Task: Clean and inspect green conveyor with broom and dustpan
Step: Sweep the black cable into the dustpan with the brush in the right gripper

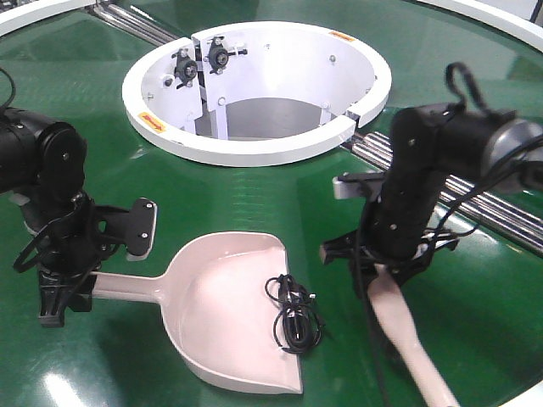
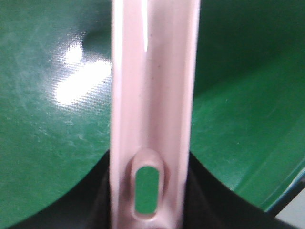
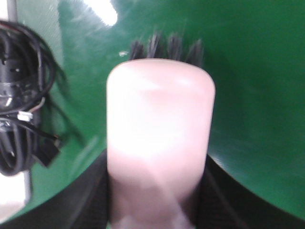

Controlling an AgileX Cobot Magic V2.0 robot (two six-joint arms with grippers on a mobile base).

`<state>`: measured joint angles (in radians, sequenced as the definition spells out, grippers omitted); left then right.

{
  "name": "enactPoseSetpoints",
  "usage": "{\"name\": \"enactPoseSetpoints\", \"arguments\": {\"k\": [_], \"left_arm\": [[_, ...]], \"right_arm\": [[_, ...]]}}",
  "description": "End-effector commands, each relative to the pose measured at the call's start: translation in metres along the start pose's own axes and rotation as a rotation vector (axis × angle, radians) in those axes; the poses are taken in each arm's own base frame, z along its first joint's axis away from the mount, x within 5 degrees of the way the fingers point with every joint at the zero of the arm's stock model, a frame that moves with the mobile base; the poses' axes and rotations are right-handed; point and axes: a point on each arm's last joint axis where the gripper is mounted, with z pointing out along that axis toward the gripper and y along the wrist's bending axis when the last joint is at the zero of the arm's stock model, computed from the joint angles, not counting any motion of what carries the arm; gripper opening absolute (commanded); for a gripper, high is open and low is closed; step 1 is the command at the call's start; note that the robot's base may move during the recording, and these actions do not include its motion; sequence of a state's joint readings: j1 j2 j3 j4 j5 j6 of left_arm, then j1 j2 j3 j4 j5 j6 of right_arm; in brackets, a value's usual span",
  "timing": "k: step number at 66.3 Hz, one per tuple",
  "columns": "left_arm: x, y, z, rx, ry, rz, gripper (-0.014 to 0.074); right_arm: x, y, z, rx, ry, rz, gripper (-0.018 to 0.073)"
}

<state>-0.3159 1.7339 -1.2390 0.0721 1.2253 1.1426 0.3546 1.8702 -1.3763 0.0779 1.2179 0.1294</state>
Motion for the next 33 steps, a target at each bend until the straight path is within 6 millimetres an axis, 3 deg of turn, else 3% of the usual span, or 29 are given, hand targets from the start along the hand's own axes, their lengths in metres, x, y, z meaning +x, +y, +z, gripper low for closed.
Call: {"name": "enactPoseSetpoints", "arguments": {"k": [1,16,33], "left_arm": [[-0.002,-0.004,-0.018,-0.03,-0.043,-0.007,-0.0023],[-0.002,-0.004,-0.018,-0.03,-0.043,-0.007,-0.0023],[-0.002,-0.004,-0.018,-0.03,-0.043,-0.007,-0.0023]], "right_arm": [[0.002,0.009,-0.012,-0.031,-0.009,-0.004,-0.0006],[-0.004,0.034,0.01,-0.093,0.022,-0.024,-0.0006],[-0.019,0.073,0.011,-0.156,0.036,-0.088,-0.0006]]}}
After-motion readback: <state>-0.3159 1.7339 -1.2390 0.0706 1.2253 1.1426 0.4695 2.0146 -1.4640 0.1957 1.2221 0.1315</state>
